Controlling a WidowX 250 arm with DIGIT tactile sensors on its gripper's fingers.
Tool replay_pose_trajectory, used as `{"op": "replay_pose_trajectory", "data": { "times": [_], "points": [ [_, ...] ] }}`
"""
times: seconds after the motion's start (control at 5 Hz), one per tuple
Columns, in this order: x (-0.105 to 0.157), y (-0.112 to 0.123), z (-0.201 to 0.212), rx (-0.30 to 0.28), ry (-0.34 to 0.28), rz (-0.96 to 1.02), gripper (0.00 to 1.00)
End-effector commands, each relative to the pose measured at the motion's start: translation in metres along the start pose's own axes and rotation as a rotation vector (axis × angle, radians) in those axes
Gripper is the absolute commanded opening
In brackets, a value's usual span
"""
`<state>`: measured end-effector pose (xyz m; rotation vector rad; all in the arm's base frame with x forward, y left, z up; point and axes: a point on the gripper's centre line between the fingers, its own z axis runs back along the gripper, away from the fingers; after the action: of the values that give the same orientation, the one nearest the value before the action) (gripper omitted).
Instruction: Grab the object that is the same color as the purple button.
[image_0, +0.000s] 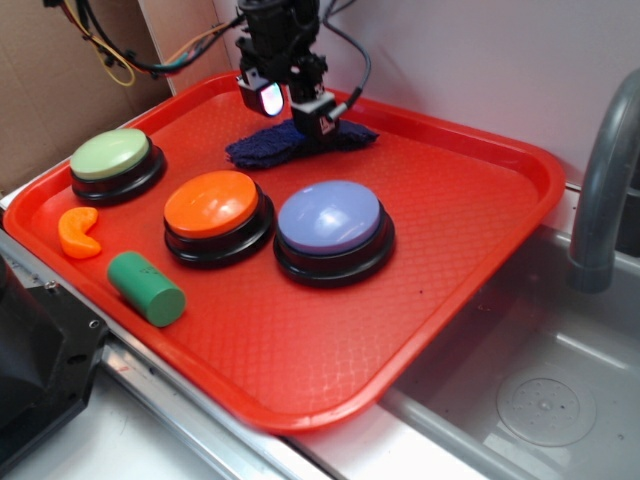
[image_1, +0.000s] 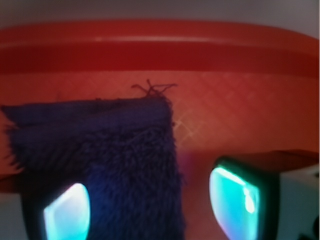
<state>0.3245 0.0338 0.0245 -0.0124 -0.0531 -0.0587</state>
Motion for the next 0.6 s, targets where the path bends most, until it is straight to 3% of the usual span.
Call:
{"op": "replay_pose_trajectory", "data": {
  "times": [0.0,0.4],
  "points": [
    [-0.018,-0.011,0.001,-0.044,0.0,-0.026,1.0],
    [-0.027,-0.026,0.007,-0.048,0.003,-0.079,1.0]
  ]
}}
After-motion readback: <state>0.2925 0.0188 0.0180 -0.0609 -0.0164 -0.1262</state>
